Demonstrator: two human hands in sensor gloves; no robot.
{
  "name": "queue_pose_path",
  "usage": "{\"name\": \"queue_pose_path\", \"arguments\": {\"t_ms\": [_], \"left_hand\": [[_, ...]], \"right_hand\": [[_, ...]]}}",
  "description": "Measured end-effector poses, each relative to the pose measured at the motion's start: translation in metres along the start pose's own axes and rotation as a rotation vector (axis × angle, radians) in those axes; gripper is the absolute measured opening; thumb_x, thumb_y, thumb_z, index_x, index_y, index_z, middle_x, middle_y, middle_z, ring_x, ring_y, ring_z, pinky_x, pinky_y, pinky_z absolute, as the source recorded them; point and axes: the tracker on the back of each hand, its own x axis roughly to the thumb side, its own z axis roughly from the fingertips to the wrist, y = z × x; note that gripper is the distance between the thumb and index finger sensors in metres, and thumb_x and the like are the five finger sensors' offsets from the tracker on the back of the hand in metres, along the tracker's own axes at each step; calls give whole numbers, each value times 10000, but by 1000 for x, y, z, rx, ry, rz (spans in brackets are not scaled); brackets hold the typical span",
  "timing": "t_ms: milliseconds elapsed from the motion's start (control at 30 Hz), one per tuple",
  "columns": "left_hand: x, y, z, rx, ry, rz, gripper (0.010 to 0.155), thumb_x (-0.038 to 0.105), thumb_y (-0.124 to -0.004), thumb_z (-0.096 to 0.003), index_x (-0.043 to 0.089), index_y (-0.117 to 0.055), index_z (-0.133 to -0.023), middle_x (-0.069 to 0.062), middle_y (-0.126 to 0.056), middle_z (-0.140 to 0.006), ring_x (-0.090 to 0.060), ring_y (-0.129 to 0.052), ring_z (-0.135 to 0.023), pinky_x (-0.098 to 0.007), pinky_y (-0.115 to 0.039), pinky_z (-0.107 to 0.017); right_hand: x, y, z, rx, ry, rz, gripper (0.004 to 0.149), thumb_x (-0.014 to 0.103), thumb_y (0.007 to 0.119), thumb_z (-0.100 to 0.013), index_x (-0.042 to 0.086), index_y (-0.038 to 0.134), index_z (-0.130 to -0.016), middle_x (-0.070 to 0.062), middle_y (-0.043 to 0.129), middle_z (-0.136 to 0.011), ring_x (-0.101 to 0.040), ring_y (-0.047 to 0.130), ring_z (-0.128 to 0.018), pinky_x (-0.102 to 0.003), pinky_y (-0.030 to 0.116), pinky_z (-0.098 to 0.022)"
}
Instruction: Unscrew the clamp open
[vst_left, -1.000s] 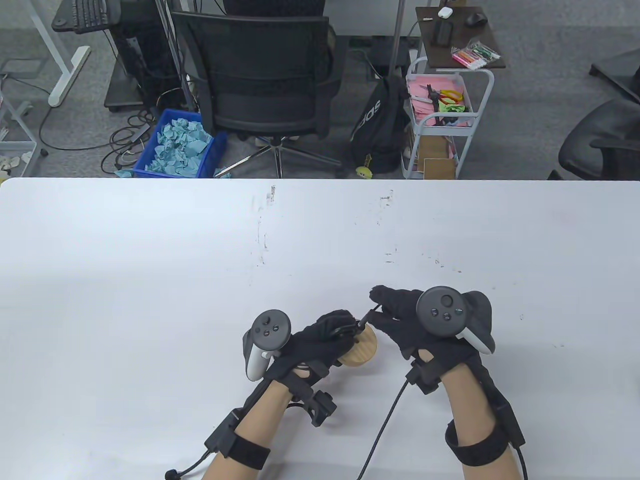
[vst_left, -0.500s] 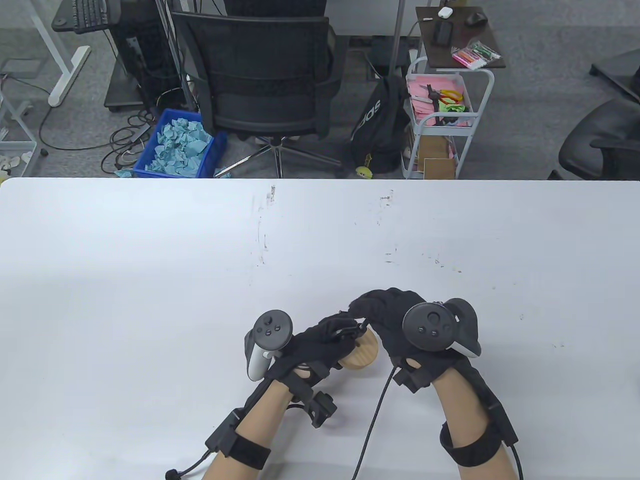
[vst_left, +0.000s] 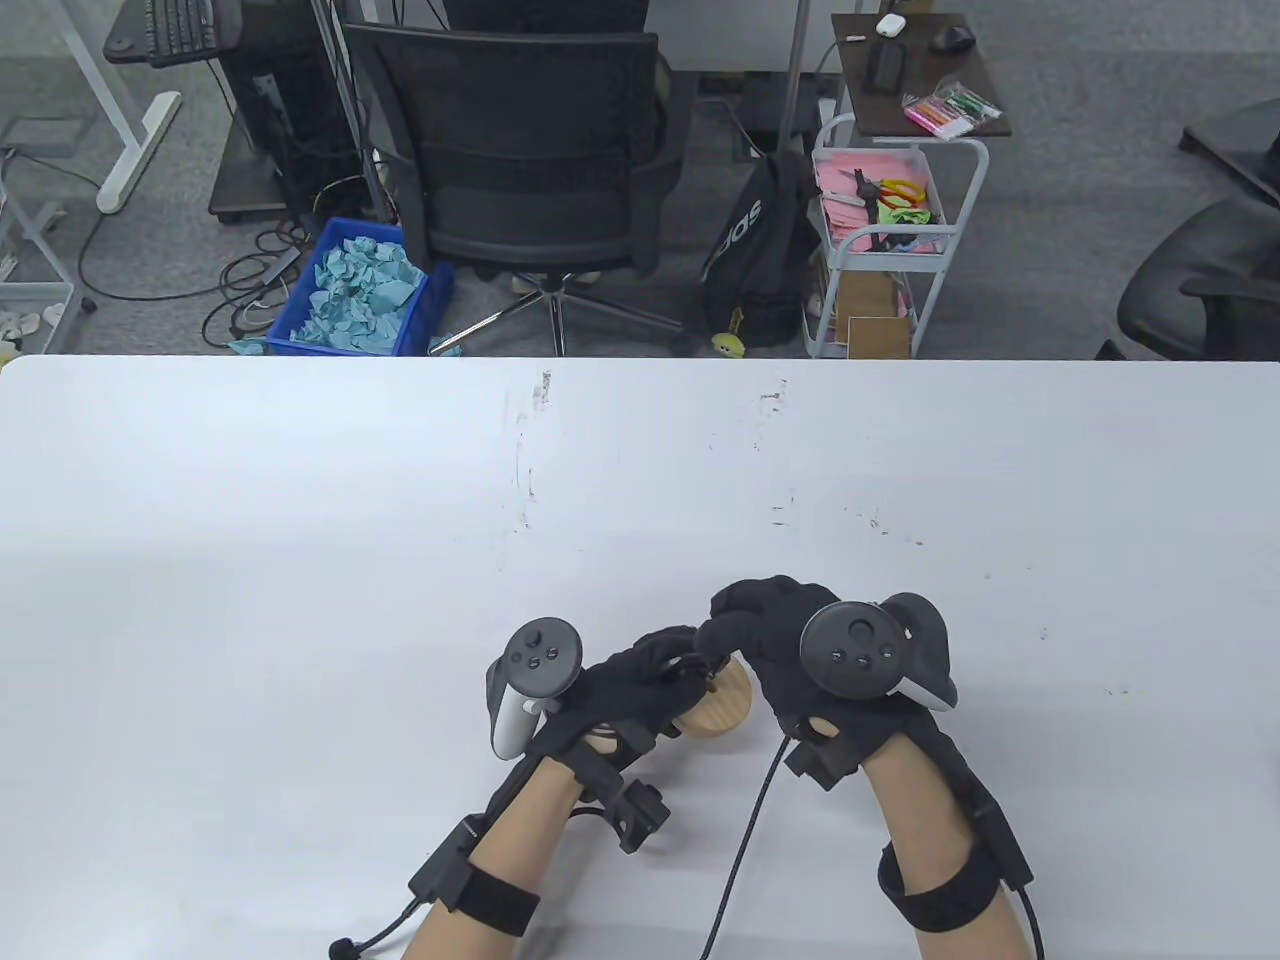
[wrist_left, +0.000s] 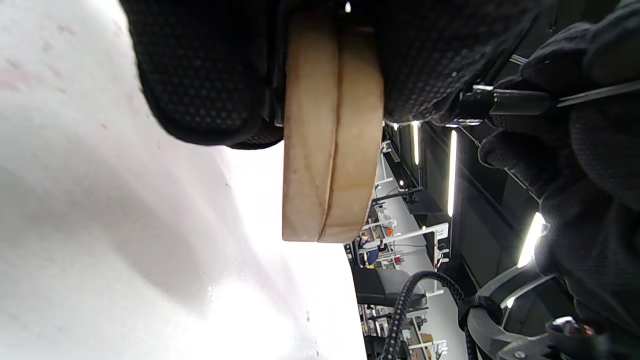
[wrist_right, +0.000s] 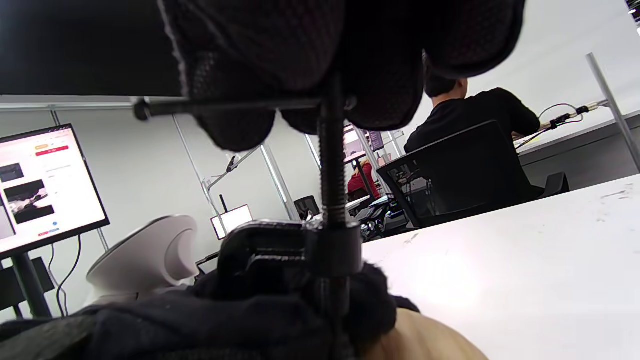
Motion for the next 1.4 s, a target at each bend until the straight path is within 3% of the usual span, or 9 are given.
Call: {"name": "queue_pose_path", "arguments": {"t_ms": [100,233,367,467,767,967,1133,1233,1400], "left_hand": [[1,3,1,14,-4,-13,412,359,-844,-508,299,-796,-913,-91,-645,-1098,-238,-1029,-712,-218,-939,-525],[1,3,1,26,-7,-16,413,360,-842,-511,303,-790,-917,-87,-640,-1101,-236,-1027,-717,-215,-938,-529],[5,-1,1,30,-17,-73,414,363,-841,-513,306,-787,-919,-81,-637,-1104,-231,-1024,-724,-212,-937,-534],[6,-3,2,36,-15,-99,413,364,-842,-510,306,-791,-915,-82,-645,-1100,-230,-1030,-717,-211,-941,-527],[3,-2,1,23,0,-58,414,362,-843,-509,302,-791,-915,-86,-649,-1096,-233,-1031,-711,-215,-939,-526],[4,-4,0,-2,-8,-37,413,361,-845,-508,301,-795,-913,-86,-657,-1092,-236,-1031,-709,-216,-940,-521],[4,-3,1,0,-7,-36,412,361,-841,-510,302,-793,-914,-86,-658,-1092,-235,-1032,-709,-214,-942,-520],[4,1,2,21,-4,-27,412,362,-841,-511,302,-792,-916,-86,-656,-1093,-233,-1033,-708,-212,-943,-519],[3,6,3,59,7,-25,413,366,-836,-514,304,-786,-920,-85,-652,-1094,-230,-1032,-710,-209,-941,-523]], "right_hand": [[-5,-8,3,-32,60,-27,474,352,807,-418,278,802,-886,-26,763,-904,-354,845,-763,-548,657,-589],[-14,-15,6,-20,187,15,556,542,727,-408,208,860,-832,-34,909,-669,-312,944,-492,-490,740,-426],[-17,-11,3,2,217,39,629,622,707,-382,184,882,-798,-16,947,-575,-272,977,-391,-460,773,-354],[-14,-7,2,40,214,80,616,612,760,-367,191,876,-801,-4,946,-578,-258,984,-395,-453,781,-360],[-5,-5,0,66,147,95,475,306,829,-402,269,801,-875,9,878,-772,-305,925,-650,-508,716,-519],[-2,0,-1,31,92,107,411,188,810,-391,297,822,-787,28,823,-828,-308,866,-759,-542,655,-598],[-4,-2,-1,28,103,104,431,203,808,-399,288,802,-821,15,802,-855,-329,847,-780,-551,640,-608],[-8,-11,3,-30,119,84,489,288,830,-403,264,771,-889,-14,773,-892,-342,840,-777,-551,641,-603],[-13,-22,6,-50,151,70,435,459,812,-397,218,890,-750,-19,899,-680,-300,935,-550,-516,716,-491]]}}
